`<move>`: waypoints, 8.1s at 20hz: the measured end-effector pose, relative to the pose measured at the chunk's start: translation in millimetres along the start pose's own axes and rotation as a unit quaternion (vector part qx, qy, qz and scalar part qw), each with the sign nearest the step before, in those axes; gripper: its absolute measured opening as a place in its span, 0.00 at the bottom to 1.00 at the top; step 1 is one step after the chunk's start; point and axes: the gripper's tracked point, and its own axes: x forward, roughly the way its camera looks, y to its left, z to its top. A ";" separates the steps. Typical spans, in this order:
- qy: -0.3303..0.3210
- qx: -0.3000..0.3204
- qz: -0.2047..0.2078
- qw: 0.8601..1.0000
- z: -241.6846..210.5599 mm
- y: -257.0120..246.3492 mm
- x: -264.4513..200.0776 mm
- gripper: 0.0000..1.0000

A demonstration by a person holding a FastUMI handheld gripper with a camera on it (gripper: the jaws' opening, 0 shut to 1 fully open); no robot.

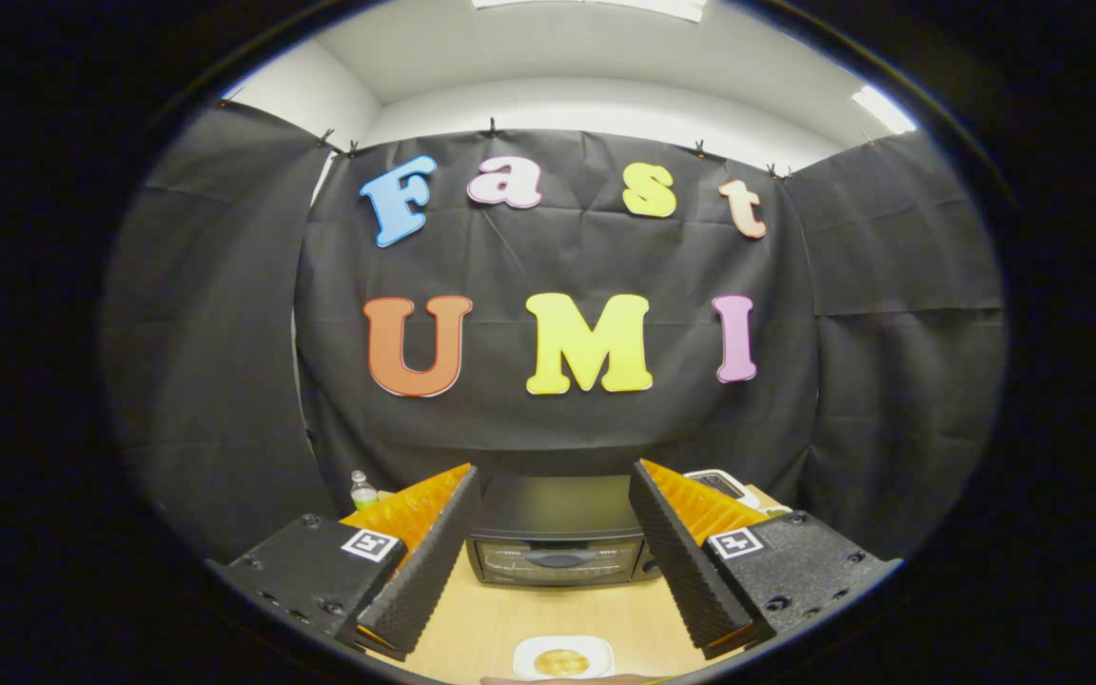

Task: Open the toaster oven, put the food inside, and close the toaster oven door.

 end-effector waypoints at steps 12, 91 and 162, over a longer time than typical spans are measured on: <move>0.019 0.028 -0.003 0.999 -49.1 -18.5 89.8 1.00; 0.262 0.054 -0.006 0.964 -396.1 -7.7 -25.0 1.00; 0.126 0.294 0.049 0.946 -275.0 -11.1 176.6 1.00</move>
